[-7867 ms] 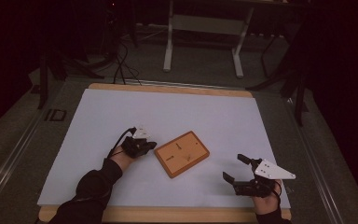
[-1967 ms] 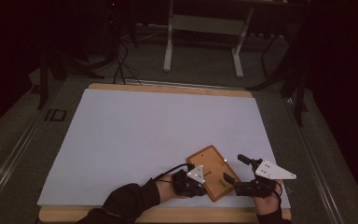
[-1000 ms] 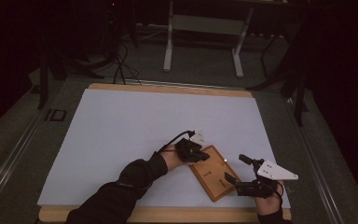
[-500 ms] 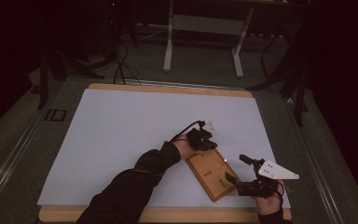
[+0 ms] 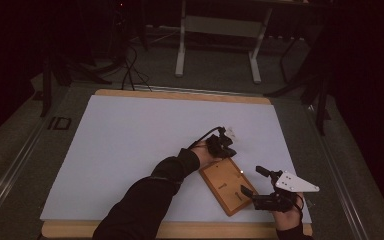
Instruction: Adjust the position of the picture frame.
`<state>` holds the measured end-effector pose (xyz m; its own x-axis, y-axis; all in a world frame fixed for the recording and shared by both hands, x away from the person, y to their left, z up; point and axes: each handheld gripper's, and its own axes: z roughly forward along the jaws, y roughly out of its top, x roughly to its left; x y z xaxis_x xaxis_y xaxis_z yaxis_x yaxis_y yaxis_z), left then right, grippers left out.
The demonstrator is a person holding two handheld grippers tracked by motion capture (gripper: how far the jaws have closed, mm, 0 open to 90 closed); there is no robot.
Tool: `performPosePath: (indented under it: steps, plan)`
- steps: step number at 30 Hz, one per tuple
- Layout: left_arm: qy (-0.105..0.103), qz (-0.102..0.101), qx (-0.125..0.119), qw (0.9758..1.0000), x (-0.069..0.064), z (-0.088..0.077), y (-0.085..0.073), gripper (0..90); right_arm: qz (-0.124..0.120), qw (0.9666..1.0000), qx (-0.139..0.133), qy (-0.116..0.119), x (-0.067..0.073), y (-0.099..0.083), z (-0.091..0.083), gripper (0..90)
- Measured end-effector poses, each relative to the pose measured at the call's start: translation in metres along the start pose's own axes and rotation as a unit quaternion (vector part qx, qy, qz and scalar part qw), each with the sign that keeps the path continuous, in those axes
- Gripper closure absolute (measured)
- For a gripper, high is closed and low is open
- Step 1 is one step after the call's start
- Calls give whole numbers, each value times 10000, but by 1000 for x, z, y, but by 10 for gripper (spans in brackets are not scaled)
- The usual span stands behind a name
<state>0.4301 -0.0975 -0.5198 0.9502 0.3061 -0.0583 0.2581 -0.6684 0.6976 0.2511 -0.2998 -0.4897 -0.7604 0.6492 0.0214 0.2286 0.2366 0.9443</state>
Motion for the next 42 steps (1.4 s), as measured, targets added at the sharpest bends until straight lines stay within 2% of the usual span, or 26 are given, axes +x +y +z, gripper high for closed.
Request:
performPosePath:
  steps: [3,6,16,19,21,24,25,27,33,35,41,42]
  plan:
    - [-9,69,129,9999,0,4,1,900,7,10000,-10,2,0,0,0,120]
    - [-99,54,148,9998,0,4,2,900,21,10000,-19,-3,-1,0,-1,120]
    - [-111,48,212,9997,0,2,1,900,6,10000,-23,-4,0,0,-1,120]
    - [-50,61,297,9995,0,-3,-3,900,10,10000,-20,-3,0,0,-1,120]
    - [-58,66,279,9996,-1,-8,-8,900,-5,10000,-32,5,0,0,-1,120]
    - [-58,66,279,9996,-1,-8,-8,900,-8,10000,-29,7,0,0,-1,120]
    - [-36,-30,245,9997,-3,-19,-21,900,13,10000,-13,16,0,0,0,120]
    - [-40,-69,229,9997,-4,-24,-27,900,28,10000,-22,20,0,0,0,120]
    - [-42,-156,243,9996,-7,-36,-39,900,18,10000,-6,9,1,1,1,120]
    - [-60,-114,305,9995,-8,-40,-42,900,15,10000,-1,17,1,0,1,120]
    - [-85,-151,322,9993,-10,-46,-49,900,26,10000,1,15,0,0,2,120]
    - [-75,-97,383,9992,-12,-52,-53,900,23,10000,2,14,0,0,2,120]
